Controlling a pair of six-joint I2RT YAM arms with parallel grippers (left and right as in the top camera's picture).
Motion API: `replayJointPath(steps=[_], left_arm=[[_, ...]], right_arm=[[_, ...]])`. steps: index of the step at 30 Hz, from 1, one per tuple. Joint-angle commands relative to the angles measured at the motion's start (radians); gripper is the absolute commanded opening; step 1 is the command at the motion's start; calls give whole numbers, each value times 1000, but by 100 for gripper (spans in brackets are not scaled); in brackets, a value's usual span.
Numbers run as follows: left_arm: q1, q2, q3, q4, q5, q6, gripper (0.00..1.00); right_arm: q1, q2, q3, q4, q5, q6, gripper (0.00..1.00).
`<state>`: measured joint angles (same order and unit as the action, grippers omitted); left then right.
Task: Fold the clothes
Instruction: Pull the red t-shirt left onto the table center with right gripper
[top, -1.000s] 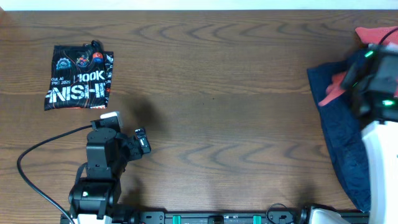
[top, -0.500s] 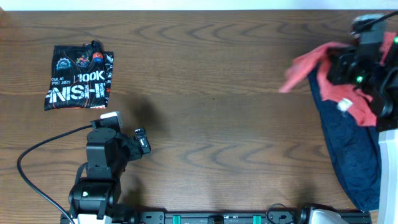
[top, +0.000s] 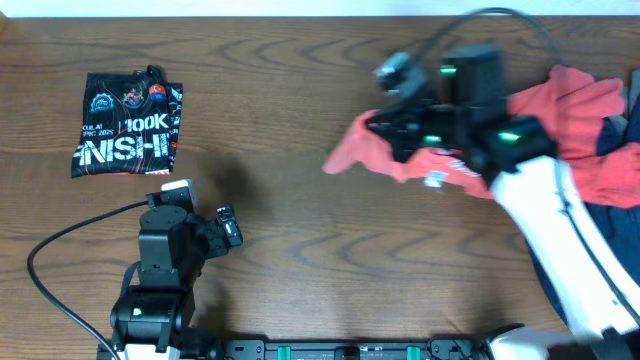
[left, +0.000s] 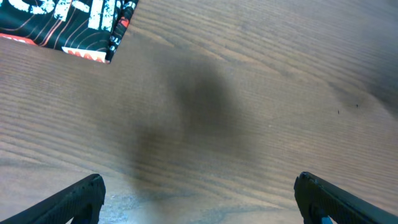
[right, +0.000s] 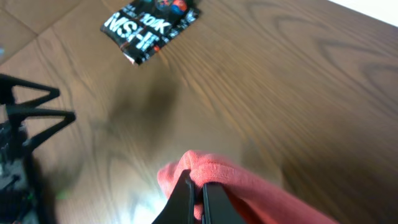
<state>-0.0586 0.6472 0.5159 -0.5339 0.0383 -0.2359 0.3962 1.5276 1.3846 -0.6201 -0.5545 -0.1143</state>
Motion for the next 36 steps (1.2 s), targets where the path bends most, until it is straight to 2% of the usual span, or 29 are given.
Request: replayJointPath(steps=[1, 3, 4, 6, 7, 8, 9, 14, 20, 27, 36], left_arm=[[6, -2, 18, 0, -1, -5, 98], [6, -2, 18, 1, -1, -5, 98], [6, -2, 18, 2, -1, -5, 98], [6, -2, 18, 3, -1, -5, 98], [6, -2, 18, 3, -1, -5, 98], [6, -2, 18, 4, -1, -5, 98], [6, -2, 18, 3, -1, -5, 98], [6, 0, 18, 52, 4, -21, 98], [6, 105, 18, 205, 38, -79, 98], [-38, 486, 24, 457, 223, -81, 98], [-171, 943, 174, 657, 242, -80, 98]], right_arm=[[90, 85, -3, 122, 53, 87, 2], [131, 145, -3, 256, 78, 107, 6], [150, 172, -3, 324, 85, 117, 15], [171, 210, -3, 416, 102, 125, 41], [175, 218, -3, 434, 126, 136, 61], [174, 222, -3, 437, 182, 172, 88], [171, 222, -3, 423, 257, 222, 99], [101, 184, -3, 232, 564, 373, 99], [-43, 114, -3, -33, 671, 417, 99], [-196, 43, -3, -264, 668, 412, 99], [-328, -11, -3, -446, 667, 417, 99]])
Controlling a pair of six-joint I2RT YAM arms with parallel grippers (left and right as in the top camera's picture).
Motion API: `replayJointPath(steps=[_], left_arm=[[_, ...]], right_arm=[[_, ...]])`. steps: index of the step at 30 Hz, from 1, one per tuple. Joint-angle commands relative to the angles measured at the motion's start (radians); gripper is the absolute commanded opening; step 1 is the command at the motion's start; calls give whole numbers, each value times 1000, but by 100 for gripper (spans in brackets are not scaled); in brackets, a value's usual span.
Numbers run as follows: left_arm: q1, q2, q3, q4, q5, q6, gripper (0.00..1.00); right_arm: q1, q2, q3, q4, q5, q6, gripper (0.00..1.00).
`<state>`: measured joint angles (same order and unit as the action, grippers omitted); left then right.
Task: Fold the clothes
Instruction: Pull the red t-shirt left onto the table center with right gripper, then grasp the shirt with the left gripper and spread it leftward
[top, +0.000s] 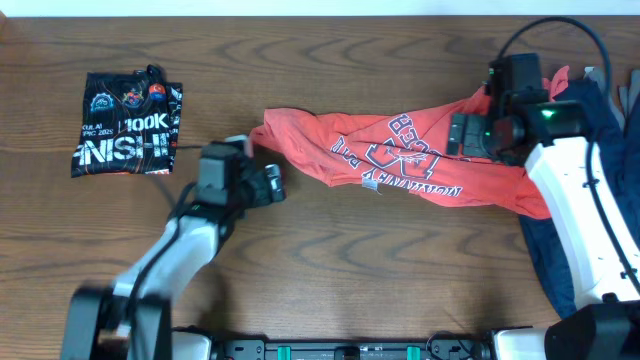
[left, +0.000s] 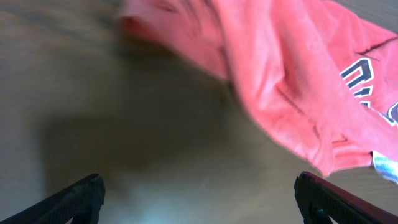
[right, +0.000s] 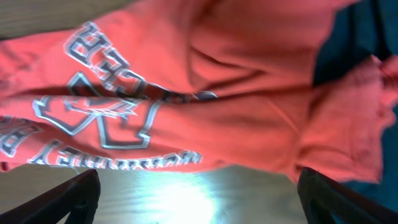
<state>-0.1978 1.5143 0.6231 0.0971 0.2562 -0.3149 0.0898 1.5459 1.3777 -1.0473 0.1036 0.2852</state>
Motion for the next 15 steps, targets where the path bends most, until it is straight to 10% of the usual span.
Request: replayJointPath(steps=[1, 11, 15], left_arm=[[-47, 116, 89, 42, 24, -1, 98], [-132, 351, 168, 318, 24, -126, 99], [-128, 365, 169, 409, 11, -128, 55]], right_arm=[[-27, -31, 4, -28, 9, 18, 99], [-35, -32, 4, -80, 9, 18, 99], [-35, -32, 4, -86, 9, 18, 99]])
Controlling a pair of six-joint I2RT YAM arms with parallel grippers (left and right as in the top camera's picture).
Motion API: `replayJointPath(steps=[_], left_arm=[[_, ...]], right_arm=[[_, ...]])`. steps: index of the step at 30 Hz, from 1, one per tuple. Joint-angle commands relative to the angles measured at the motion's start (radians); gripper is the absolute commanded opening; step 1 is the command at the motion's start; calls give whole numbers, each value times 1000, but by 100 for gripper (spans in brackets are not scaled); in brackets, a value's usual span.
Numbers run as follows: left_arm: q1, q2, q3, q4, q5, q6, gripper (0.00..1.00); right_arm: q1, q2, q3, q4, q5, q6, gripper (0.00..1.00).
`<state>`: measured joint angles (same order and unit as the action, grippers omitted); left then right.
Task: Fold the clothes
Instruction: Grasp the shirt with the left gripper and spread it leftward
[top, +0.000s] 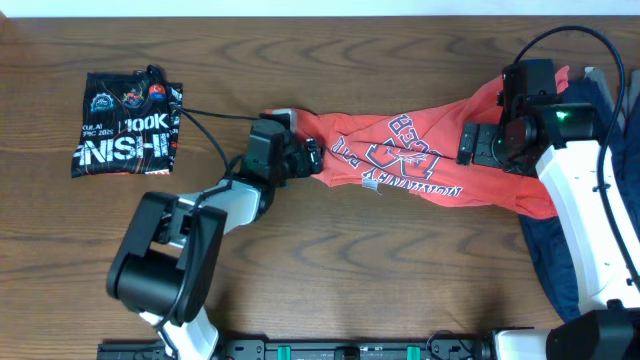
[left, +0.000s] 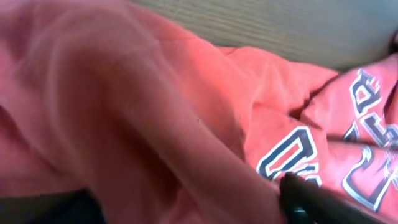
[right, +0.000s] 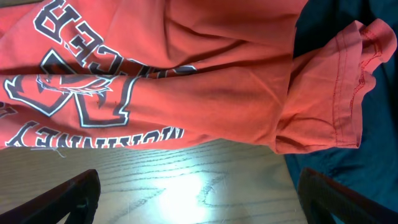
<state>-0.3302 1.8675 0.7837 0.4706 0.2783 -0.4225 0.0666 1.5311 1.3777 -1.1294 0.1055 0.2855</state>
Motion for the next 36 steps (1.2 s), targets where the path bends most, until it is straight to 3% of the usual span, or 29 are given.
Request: replayJointPath(steps=[1, 3, 6, 9, 16, 20, 21, 22, 24, 25, 26, 32, 36], left_arm=[[16, 10, 9, 83, -17, -21, 35], [50, 5, 24, 156, -26, -22, 21], [122, -10, 89, 165, -27, -48, 19], [201, -11, 195, 110, -28, -51, 6], [352, -11, 488, -171, -28, 31, 6], [381, -13, 567, -387, 3, 32, 8], [380, -13, 571, -437, 30, 32, 15], [377, -13, 571, -497, 72, 32, 37], [365, -12, 571, -620, 151, 32, 67], [357, -12, 571, -683, 178, 32, 87], [347, -12, 571, -746, 199, 32, 98], [238, -12, 570, -1129, 279, 25, 98], [119, -12, 549, -1225, 279, 24, 98]], right_arm=[[-11, -18, 4, -6, 7, 18, 99], [-11, -18, 4, -12, 7, 26, 99], [-11, -18, 4, -13, 6, 26, 99], [-11, -18, 4, -13, 6, 26, 99], [-11, -18, 4, -12, -5, 25, 99], [-11, -18, 4, -13, -5, 25, 99], [-11, -18, 4, -13, -5, 25, 99], [-11, -18, 4, -12, -5, 25, 99], [-11, -18, 4, -12, -5, 25, 99], [-11, -18, 4, -12, -5, 25, 99], [-11, -18, 4, -12, -5, 25, 99], [-23, -17, 4, -11, -5, 25, 99], [-24, -16, 4, -7, -4, 24, 99]])
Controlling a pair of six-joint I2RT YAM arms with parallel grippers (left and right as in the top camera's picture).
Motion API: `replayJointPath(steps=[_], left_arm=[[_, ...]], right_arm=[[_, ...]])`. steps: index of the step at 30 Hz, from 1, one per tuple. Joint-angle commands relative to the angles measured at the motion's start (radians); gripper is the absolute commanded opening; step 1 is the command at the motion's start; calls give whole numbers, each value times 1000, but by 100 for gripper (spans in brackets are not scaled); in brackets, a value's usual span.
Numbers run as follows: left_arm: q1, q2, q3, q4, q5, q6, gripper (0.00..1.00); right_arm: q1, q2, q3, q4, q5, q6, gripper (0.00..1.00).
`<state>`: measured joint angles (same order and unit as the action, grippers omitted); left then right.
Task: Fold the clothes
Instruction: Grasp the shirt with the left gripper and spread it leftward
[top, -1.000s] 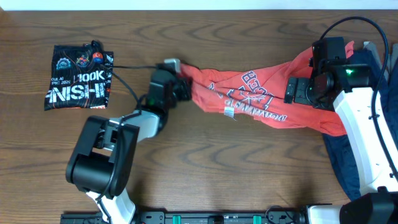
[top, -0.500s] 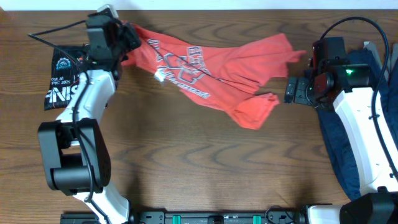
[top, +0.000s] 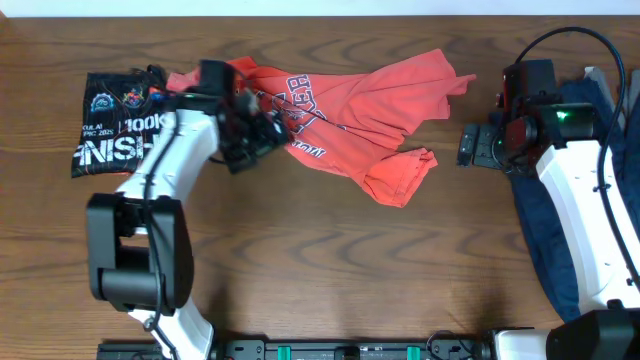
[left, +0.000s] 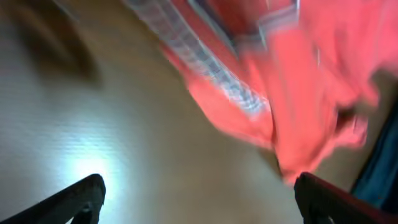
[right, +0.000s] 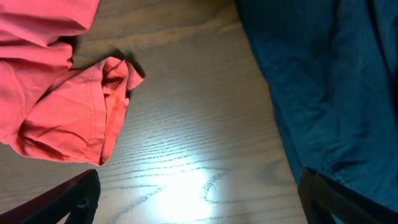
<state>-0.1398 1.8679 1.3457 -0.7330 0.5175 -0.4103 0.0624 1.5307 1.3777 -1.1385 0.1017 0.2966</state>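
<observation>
The red printed T-shirt (top: 340, 100) lies crumpled across the back middle of the table, one sleeve end (right: 81, 124) showing at the left of the right wrist view. My left gripper (top: 268, 130) hovers over the shirt's left part, open (left: 199, 202), with only blurred table between its fingers and red cloth (left: 273, 93) beyond. My right gripper (top: 467, 145) is open (right: 199, 202) over bare wood just right of the shirt, nothing in it.
A folded black printed shirt (top: 125, 125) lies at the back left, touching the red shirt's left end. A heap of dark blue clothes (top: 605, 130) fills the right edge, seen as navy cloth (right: 329, 81) beside the right gripper.
The red shirt now lies well to the left, clear of the blue heap and reaching the black shirt. My left arm is further left and back. The right gripper stayed put, now over bare wood.
First my right gripper was shut on the red shirt above mid-table, the left arm at the front. Then the shirt lay stretched across the table, right gripper open over it, left gripper beside its left end, then on it. Now the shirt sits bunched further left.
</observation>
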Motion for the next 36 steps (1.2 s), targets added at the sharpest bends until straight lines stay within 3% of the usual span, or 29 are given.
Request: replayJointPath(steps=[1, 5, 12, 18, 25, 26, 28, 31, 34, 36], left_arm=[[-103, -12, -19, -21, 40, 10, 98], [-241, -9, -45, 20, 35, -44, 98], [-437, -1, -129, 227, -100, -240, 99], [-530, 22, -166, 378, -229, -262, 96], [-570, 113, -166, 499, -231, -283, 86], [-571, 129, -166, 514, -232, -283, 81], [-570, 147, -166, 534, -232, -279, 56], [-568, 148, -166, 526, -231, -206, 6], [-553, 110, -166, 412, -233, -140, 6], [-523, 50, -166, 255, -244, -110, 6]], right_arm=[[-19, -16, 4, 2, -1, 13, 99], [-20, -16, 4, 1, -1, 13, 99], [-20, -16, 4, 0, -1, 13, 99], [-20, -16, 4, 0, -1, 13, 99], [-20, -16, 4, -6, -1, 13, 99], [-20, -16, 4, -6, -1, 13, 99], [-20, -16, 4, -5, -1, 13, 99], [-23, -16, 4, -3, 0, 13, 99], [-29, -16, 4, 10, 0, 13, 99], [-38, -16, 4, 24, 0, 13, 99]])
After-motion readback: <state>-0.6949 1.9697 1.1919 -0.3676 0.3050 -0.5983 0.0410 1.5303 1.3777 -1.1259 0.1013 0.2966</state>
